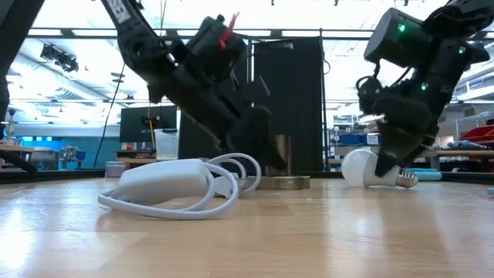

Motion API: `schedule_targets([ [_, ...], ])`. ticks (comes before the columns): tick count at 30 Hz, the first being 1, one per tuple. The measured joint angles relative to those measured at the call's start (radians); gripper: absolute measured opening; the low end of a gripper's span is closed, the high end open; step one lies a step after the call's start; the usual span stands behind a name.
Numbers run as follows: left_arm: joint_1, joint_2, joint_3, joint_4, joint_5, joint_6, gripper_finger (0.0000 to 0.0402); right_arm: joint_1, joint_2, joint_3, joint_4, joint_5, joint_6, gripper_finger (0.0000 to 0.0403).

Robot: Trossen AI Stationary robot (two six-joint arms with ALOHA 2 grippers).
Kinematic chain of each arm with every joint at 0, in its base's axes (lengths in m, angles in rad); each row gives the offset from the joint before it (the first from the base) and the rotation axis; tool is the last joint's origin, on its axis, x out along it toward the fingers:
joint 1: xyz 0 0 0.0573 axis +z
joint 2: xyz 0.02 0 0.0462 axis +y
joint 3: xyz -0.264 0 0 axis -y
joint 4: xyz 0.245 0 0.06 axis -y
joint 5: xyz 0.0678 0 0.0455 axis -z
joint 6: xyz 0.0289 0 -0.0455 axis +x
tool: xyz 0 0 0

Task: Screw lightbulb
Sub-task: Remove the lightbulb from the desk lamp, then return to Home Position

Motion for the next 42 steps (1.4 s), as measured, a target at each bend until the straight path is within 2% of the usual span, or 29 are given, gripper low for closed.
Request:
schedule_targets([
  [5,0.000,-0.093,0.002,-0.096,0.008,0.011,0.0314,0.008,-0.104,0.000,0.005,0.003,-0.029,0.0263],
  [10,0.000,-0.165,0.001,-0.164,0.065,0.043,0.0315,0.030,-0.222,0.001,-0.035,0.041,-0.057,0.0265],
  [13,-0.002,-0.235,0.002,-0.270,0.084,0.046,0.0315,0.074,-0.291,0.001,-0.043,0.059,-0.069,0.0265],
  [15,-0.006,-0.293,0.002,-0.337,0.099,0.013,0.0315,0.130,-0.339,0.001,-0.040,0.125,-0.089,0.0265],
  [20,-0.055,-0.450,-0.004,-0.421,0.174,0.038,0.0314,0.305,-0.425,-0.020,-0.009,0.436,-0.131,0.0265],
  [22,-0.095,-0.512,-0.035,-0.392,0.181,0.115,0.0314,0.366,-0.453,-0.055,0.029,0.530,-0.141,0.0265],
  [24,-0.144,-0.573,-0.086,-0.295,0.178,0.188,0.0314,0.407,-0.468,-0.106,0.093,0.559,-0.121,0.0263],
  [28,-0.218,-0.642,-0.232,-0.066,0.166,0.222,0.0314,0.449,-0.444,-0.218,0.283,0.465,-0.068,0.0258],
  [30,-0.257,-0.671,-0.316,0.011,0.126,0.220,0.0314,0.477,-0.422,-0.246,0.317,0.466,-0.048,0.0255],
  [34,-0.332,-0.713,-0.481,0.176,0.021,0.169,0.0314,0.561,-0.411,-0.266,0.332,0.604,-0.065,0.0247],
  [38,-0.379,-0.753,-0.617,0.328,-0.038,0.143,0.0314,0.661,-0.412,-0.333,0.486,0.773,-0.186,0.0243],
  [42,-0.380,-0.809,-0.716,0.341,-0.041,0.083,0.0314,0.715,-0.412,-0.437,0.669,0.811,-0.242,0.0242],
])
